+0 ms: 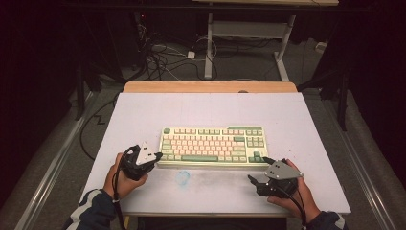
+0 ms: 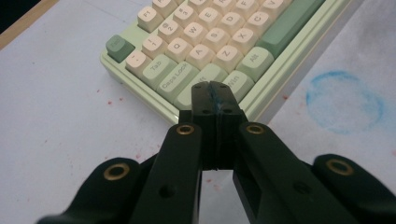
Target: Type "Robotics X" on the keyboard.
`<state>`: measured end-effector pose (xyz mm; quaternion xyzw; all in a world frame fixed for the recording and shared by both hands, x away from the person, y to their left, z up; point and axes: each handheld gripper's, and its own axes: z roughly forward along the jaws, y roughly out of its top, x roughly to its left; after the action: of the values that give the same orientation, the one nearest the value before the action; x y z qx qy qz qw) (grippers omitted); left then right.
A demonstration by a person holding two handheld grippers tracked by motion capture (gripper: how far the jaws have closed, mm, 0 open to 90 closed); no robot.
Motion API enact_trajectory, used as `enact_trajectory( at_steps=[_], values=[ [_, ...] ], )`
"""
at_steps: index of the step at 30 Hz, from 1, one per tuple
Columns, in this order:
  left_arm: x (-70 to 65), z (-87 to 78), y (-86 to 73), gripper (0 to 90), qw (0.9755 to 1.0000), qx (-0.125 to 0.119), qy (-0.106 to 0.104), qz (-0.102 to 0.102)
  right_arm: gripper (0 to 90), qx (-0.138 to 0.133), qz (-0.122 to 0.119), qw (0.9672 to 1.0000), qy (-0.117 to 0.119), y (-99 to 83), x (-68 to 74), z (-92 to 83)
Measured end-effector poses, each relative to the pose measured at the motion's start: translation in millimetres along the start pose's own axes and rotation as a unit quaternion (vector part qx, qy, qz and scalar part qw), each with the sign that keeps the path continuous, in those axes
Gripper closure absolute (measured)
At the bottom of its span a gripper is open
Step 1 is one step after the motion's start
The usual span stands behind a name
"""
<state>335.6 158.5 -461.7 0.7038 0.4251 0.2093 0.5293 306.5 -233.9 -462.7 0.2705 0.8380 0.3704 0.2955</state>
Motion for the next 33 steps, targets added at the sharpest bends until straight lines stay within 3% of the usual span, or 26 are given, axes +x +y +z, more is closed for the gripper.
enact_trajectory(
  at_steps=[11, 26, 33],
  values=[
    [-7.7, 26.0, 19.4, 87.4, 0.9995, 0.001, -0.023, -0.022, 21.5, 0.004, 0.001, 1.0000, 0.002, -0.4, 0.8, 2.5],
    [-17.9, 68.3, 22.2, 87.4, 0.9986, 0.045, -0.024, -0.009, 21.6, 0.009, 0.000, 1.0000, 0.005, -1.3, 0.8, 4.1],
    [-17.0, 76.0, 23.1, 87.2, 0.9988, 0.046, -0.018, -0.009, 21.6, 0.009, -0.001, 0.9999, 0.007, -1.3, 1.1, 4.3]
  ],
)
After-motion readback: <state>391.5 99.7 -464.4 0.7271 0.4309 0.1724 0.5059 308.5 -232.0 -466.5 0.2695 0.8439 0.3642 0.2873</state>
